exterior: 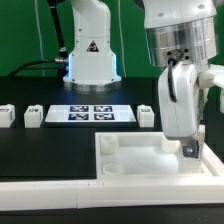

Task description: Assemble square table

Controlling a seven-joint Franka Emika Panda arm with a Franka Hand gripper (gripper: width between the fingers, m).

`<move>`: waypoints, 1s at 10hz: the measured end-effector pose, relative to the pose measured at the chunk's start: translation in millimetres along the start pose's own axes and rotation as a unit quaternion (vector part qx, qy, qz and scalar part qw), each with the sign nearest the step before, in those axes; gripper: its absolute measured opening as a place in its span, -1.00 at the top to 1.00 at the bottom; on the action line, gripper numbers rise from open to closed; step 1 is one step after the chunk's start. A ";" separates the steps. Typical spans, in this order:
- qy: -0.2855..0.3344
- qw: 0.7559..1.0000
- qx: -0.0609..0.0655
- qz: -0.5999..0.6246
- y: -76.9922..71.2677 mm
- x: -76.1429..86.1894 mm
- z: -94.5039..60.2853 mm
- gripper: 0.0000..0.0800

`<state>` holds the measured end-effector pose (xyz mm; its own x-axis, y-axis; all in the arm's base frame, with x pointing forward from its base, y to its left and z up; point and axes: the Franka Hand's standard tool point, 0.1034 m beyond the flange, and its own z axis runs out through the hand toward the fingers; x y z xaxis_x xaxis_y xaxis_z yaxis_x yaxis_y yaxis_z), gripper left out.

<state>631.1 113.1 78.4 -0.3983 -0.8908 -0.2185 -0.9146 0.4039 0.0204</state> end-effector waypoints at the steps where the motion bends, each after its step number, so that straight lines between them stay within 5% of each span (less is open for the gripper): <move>1: -0.006 1.000 0.005 -0.013 3.0 -6.6 -14.4 -0.62; 3: -0.018 0.999 0.017 -0.021 3.8 -18.3 -38.9 -0.62; 10: -0.012 1.000 0.011 -0.026 6.1 -14.1 -28.7 -0.62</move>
Offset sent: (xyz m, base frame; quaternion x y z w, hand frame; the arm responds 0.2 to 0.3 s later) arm 0.0000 0.0000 0.0000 0.0000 0.0000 0.0000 1.0000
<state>629.1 122.2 109.7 -0.3489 -0.9052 -0.2426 -0.9319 0.3626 -0.0127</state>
